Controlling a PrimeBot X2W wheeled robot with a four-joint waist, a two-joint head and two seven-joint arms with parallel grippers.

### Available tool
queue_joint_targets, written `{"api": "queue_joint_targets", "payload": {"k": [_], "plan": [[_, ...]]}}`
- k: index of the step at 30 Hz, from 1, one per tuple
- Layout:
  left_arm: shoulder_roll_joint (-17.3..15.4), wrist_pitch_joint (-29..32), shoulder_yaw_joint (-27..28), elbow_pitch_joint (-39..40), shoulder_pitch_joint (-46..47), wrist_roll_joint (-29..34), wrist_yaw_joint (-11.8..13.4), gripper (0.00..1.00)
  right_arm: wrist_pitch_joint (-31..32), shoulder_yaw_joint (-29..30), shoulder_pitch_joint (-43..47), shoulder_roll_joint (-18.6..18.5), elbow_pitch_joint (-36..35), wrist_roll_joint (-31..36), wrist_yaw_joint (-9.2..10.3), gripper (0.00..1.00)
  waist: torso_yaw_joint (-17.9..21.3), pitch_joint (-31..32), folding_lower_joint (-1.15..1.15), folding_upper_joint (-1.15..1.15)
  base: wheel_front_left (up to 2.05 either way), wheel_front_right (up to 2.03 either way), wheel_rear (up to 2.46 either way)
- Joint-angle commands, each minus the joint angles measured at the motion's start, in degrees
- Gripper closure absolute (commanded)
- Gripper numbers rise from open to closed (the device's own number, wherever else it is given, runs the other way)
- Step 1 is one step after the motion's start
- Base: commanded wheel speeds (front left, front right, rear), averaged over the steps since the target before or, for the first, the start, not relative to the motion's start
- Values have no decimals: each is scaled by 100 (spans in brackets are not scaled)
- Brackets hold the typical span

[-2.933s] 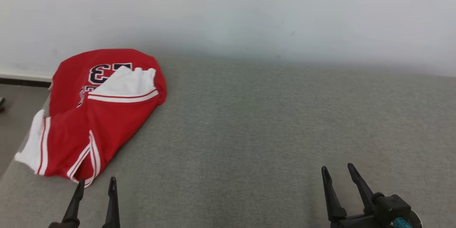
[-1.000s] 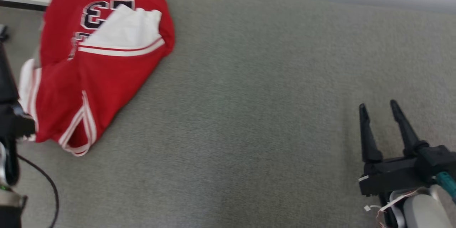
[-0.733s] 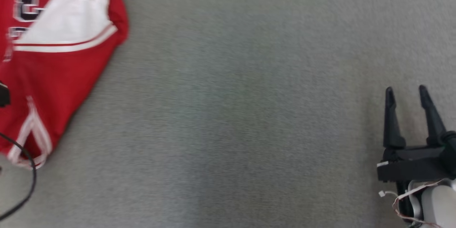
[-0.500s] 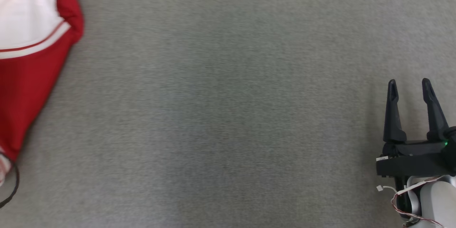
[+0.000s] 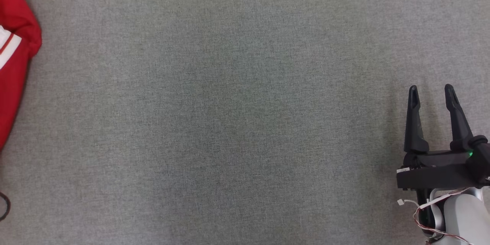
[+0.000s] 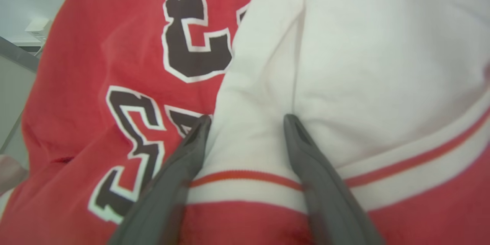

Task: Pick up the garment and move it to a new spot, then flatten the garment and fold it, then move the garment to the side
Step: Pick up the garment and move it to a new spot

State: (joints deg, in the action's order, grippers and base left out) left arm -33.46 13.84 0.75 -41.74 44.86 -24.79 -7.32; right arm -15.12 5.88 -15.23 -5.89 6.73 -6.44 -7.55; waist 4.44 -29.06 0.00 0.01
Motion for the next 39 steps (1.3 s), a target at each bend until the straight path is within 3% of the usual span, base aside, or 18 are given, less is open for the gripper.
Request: {"api": "queue_joint_targets", "payload": {"k": [1,2,5,13,19,32,39], "plan": [[24,101,-97,-95,-30,3,-14,89,-4,-21,-10,29,21,46,12,0,7,53,0,-1,0,0,0],[23,130,-132,-121,-36,-3,-14,100,-5,-31,-9,32,30,44,12,0,7,76,0,-1,0,0,0],[-17,29,-219,-143,-27,52,-10,100,-5,-57,6,41,63,46,12,0,3,165,0,-1,0,0,0],[-165,-1180,-329,255,320,425,159,100,-4,-100,123,80,126,-15,12,0,-107,621,0,-1,0,0,0],[-133,-1607,-432,772,818,525,163,100,-5,-164,223,137,252,-98,12,0,-202,1024,0,-1,0,0,0],[279,-1367,-1355,2113,1982,683,34,100,-4,-245,374,277,391,-280,12,0,186,1442,0,-1,0,0,0],[799,-1148,-1941,2557,2176,560,-3,100,-4,-370,453,301,454,-391,12,0,700,1504,0,-1,0,0,0]]}}
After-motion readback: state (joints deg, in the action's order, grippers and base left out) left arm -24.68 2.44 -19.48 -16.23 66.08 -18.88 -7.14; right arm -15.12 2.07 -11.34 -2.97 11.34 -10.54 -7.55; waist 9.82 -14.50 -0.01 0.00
